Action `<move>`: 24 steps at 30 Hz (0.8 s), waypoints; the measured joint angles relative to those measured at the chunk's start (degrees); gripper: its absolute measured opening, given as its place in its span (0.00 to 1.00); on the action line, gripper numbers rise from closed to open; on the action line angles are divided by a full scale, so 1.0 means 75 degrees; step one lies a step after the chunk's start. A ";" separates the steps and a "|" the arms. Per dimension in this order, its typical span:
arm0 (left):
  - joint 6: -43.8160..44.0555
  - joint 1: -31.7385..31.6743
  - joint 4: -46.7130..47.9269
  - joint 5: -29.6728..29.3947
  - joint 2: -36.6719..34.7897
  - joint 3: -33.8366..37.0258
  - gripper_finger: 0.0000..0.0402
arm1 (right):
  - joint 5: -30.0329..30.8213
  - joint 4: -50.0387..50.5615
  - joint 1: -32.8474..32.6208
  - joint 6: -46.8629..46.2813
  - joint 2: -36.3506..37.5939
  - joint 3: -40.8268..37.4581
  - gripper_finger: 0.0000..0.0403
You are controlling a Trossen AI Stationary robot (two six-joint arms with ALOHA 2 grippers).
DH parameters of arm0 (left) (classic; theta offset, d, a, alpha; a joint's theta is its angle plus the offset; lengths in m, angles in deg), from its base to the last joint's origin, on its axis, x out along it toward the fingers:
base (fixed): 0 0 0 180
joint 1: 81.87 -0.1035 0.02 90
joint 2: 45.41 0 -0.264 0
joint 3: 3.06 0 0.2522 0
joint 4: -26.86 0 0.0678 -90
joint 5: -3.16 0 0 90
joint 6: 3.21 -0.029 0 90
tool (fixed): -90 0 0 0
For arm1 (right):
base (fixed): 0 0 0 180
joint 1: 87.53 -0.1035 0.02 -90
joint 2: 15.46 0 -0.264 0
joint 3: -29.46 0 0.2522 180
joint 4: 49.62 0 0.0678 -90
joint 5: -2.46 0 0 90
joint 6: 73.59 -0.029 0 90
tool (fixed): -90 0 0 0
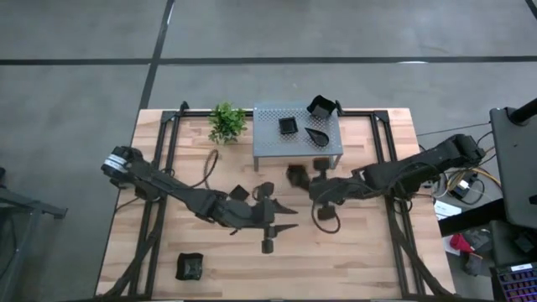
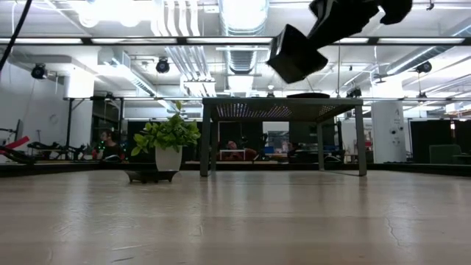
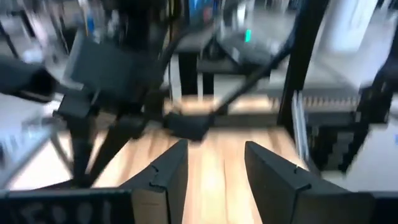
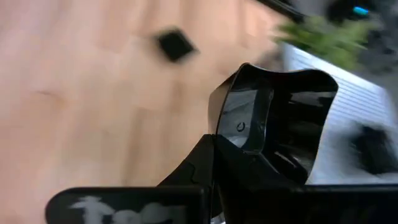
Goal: Pick & Place Mini shaped plates
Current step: Stack the distorted square plate on top of the other distorted square plate on the shelf
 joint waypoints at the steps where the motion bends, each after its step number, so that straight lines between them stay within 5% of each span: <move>1: -0.0198 0.0032 -0.0475 -0.0019 -0.0026 0.0129 0.38 | 0.0325 0.0357 0.0005 -0.0046 0.0073 0.0138 0.02; 6: -0.1227 0.0131 -0.2352 0.0022 -0.0042 0.0629 0.38 | 0.1383 0.1499 0.0092 -0.0119 0.0383 0.0670 0.02; 14: -0.1396 0.0202 -0.3316 0.0113 -0.0050 0.1056 0.38 | 0.1434 0.2146 0.1416 0.0069 0.0691 0.1565 0.02; 24: -0.1610 0.0349 -0.3298 0.0124 -0.0224 0.1161 0.37 | -0.0005 0.2435 0.4500 0.0239 0.0363 0.2179 0.02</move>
